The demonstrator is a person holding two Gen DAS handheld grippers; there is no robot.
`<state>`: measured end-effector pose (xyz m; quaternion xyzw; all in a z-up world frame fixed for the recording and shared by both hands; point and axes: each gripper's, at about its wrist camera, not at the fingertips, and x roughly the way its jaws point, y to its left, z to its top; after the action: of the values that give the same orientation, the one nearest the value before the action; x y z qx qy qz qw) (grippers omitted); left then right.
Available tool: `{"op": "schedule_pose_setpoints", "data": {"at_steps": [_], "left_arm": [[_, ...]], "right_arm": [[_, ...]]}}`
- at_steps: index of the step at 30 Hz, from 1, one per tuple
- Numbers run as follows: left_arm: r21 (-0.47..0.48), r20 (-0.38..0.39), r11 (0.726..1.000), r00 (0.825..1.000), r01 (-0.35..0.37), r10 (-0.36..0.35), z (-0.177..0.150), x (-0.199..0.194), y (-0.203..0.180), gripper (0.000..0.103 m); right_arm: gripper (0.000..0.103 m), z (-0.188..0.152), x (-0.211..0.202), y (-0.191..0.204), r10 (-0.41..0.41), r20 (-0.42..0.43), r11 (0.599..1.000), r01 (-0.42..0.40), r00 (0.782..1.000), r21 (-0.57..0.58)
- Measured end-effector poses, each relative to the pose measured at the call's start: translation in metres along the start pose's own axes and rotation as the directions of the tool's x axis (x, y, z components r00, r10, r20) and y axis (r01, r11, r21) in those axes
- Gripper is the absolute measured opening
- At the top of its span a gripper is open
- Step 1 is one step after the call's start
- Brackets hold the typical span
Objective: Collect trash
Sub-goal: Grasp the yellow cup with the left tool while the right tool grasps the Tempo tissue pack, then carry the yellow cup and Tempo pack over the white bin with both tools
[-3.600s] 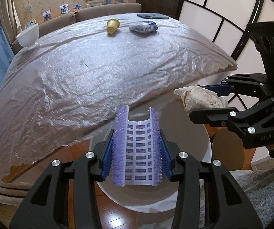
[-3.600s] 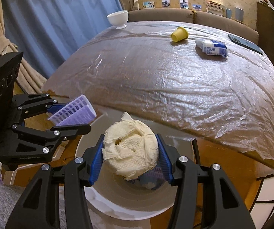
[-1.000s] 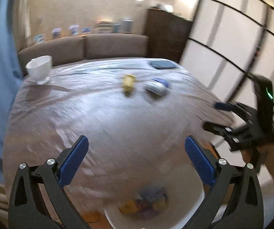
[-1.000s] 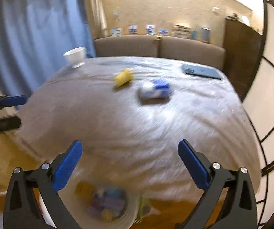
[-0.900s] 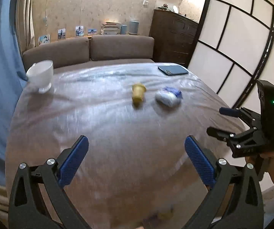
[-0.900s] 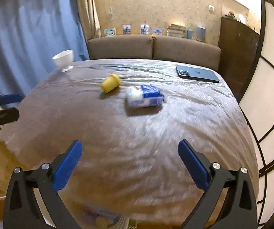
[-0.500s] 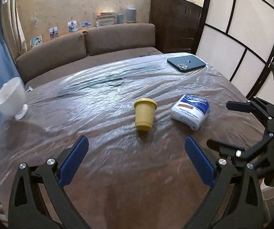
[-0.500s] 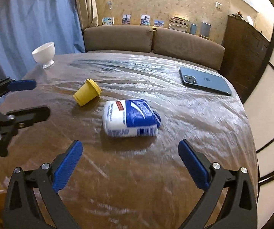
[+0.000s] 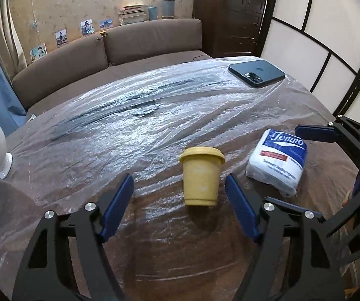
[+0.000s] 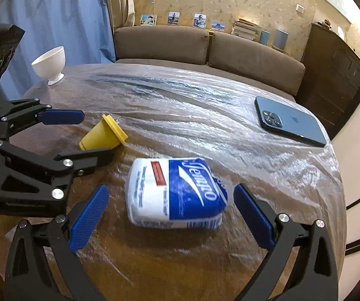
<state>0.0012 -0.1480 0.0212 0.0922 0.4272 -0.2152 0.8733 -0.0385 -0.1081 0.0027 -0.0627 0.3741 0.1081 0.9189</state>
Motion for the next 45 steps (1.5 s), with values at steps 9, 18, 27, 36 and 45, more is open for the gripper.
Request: {"op": "schedule_pose_setpoints", "data": {"at_steps": [9, 18, 27, 36, 45], "left_arm": [[0.022, -0.006, 1.000, 1.000, 0.010, -0.010, 0.002, 0.005, -0.002, 0.059], [0.037, -0.010, 0.999, 1.000, 0.017, -0.016, 0.004, 0.004, -0.004, 0.032], [0.023, 0.003, 1.000, 1.000, -0.001, 0.001, -0.003, -0.007, -0.003, 0.032], [-0.018, 0.007, 1.000, 1.000, 0.007, -0.007, -0.015, -0.020, -0.001, 0.032], [-0.046, 0.011, 0.999, 1.000, 0.010, -0.010, -0.034, -0.038, 0.000, 0.032]], "right_arm": [[0.087, 0.001, 0.006, 0.004, -0.009, -0.012, 1.000, 0.009, 1.000, -0.015], [0.062, -0.004, 0.002, 0.003, -0.013, -0.011, 1.000, 0.013, 1.000, -0.006], [0.060, -0.011, -0.014, -0.005, 0.042, 0.014, 0.994, -0.043, 0.999, 0.099], [0.060, -0.020, -0.027, 0.001, 0.071, 0.011, 0.989, -0.072, 0.997, 0.126], [0.060, -0.033, -0.037, 0.009, 0.087, 0.013, 0.987, -0.088, 0.996, 0.137]]}}
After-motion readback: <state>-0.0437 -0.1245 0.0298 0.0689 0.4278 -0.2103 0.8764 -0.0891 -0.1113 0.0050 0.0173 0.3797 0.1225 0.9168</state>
